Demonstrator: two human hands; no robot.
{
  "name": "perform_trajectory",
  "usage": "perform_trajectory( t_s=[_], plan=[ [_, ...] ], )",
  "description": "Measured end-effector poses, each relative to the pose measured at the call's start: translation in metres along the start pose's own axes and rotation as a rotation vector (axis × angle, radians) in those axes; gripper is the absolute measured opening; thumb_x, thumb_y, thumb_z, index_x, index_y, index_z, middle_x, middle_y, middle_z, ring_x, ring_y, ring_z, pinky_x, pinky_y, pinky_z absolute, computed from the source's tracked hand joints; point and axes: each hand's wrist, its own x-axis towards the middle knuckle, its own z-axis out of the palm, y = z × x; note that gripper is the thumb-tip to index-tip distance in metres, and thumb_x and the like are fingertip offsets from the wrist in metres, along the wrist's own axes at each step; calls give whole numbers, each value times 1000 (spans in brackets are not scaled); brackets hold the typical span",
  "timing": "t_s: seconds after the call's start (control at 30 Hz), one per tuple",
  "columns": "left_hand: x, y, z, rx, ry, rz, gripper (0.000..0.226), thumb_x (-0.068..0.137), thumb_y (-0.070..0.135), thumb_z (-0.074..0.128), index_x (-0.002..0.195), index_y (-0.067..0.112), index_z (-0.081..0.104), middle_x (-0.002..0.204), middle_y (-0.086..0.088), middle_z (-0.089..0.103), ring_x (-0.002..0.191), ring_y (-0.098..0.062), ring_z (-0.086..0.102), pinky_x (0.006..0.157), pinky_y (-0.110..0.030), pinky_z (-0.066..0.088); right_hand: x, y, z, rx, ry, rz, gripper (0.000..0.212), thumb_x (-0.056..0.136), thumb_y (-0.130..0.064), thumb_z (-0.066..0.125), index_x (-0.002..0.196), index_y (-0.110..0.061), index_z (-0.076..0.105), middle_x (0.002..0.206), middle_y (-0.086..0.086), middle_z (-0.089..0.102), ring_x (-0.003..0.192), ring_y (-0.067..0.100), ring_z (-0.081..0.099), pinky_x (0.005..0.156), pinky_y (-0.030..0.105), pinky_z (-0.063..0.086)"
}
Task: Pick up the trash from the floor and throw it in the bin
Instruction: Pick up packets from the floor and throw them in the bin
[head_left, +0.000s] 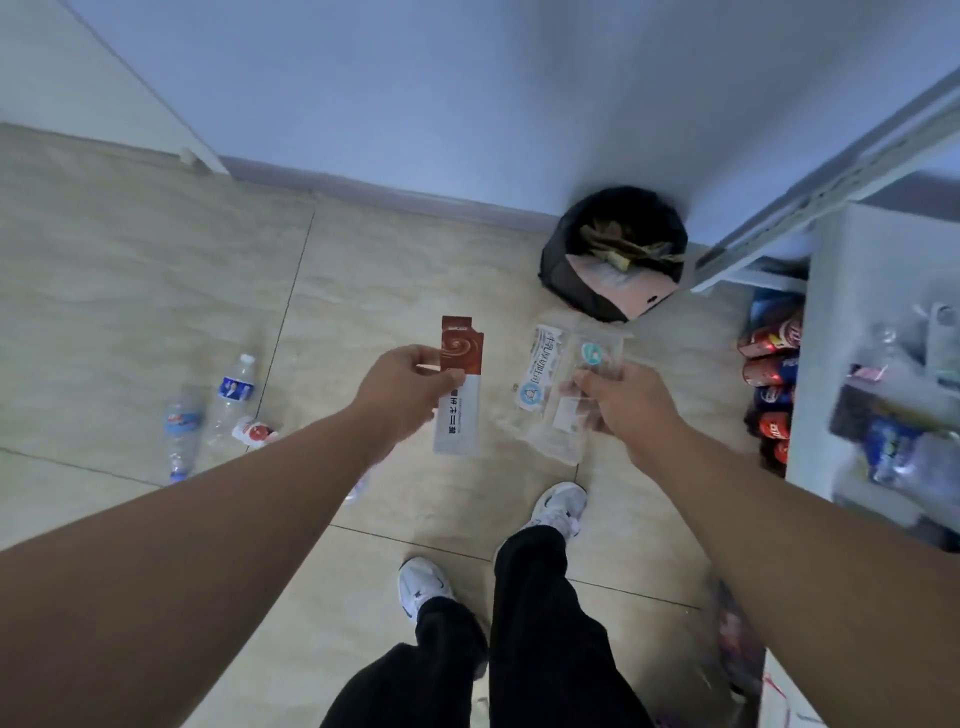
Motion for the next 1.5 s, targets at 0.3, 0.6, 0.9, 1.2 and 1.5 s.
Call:
perform_trajectory(
  t_s=[0.3, 0.6, 0.9, 1.2, 1.5],
  plan=[
    [30, 73, 123, 116, -102, 31, 15, 88, 12, 69, 90, 27, 69, 83, 4, 74, 77, -16, 69, 78, -37, 59, 54, -1, -107, 142, 97, 70, 6, 91, -14, 69, 86, -13, 70, 64, -2, 75, 61, 24, 62, 57, 34, 54],
    [86, 119, 170, 85, -159, 11, 14, 87, 12, 73, 99, 18, 69, 80, -5, 78, 79, -23, 77, 74, -41, 63, 115, -21, -131, 213, 117, 127, 5, 93, -17, 69, 92, -12, 67, 91, 12, 75, 55, 12, 67, 46, 25, 53],
    [224, 146, 209, 263, -213, 54, 14, 87, 15, 73, 84, 28, 68, 89, -4, 77, 79, -20, 76, 72, -39, 64, 241, -52, -115, 178, 100, 161, 11, 91, -26, 72, 86, -18, 66, 90, 8, 75, 57, 11, 67, 56, 29, 55],
    [337, 133, 242, 432, -190, 73, 25, 86, 18, 73, 110, 20, 68, 102, -4, 73, 94, -28, 71, 86, -45, 59, 354, -45, -100, 26, 94, 202, 22, 82, -28, 79, 90, -10, 68, 85, 11, 73, 72, 26, 71, 78, 48, 62],
    [328, 127, 244, 873, -218, 393, 47, 87, 24, 66, 132, 17, 55, 124, -11, 61, 116, -30, 56, 90, -36, 48, 337, -42, -116, -490, 315, -188, 38, 87, -28, 70, 117, -9, 57, 111, 7, 53, 100, 29, 61, 73, 26, 46]
  ],
)
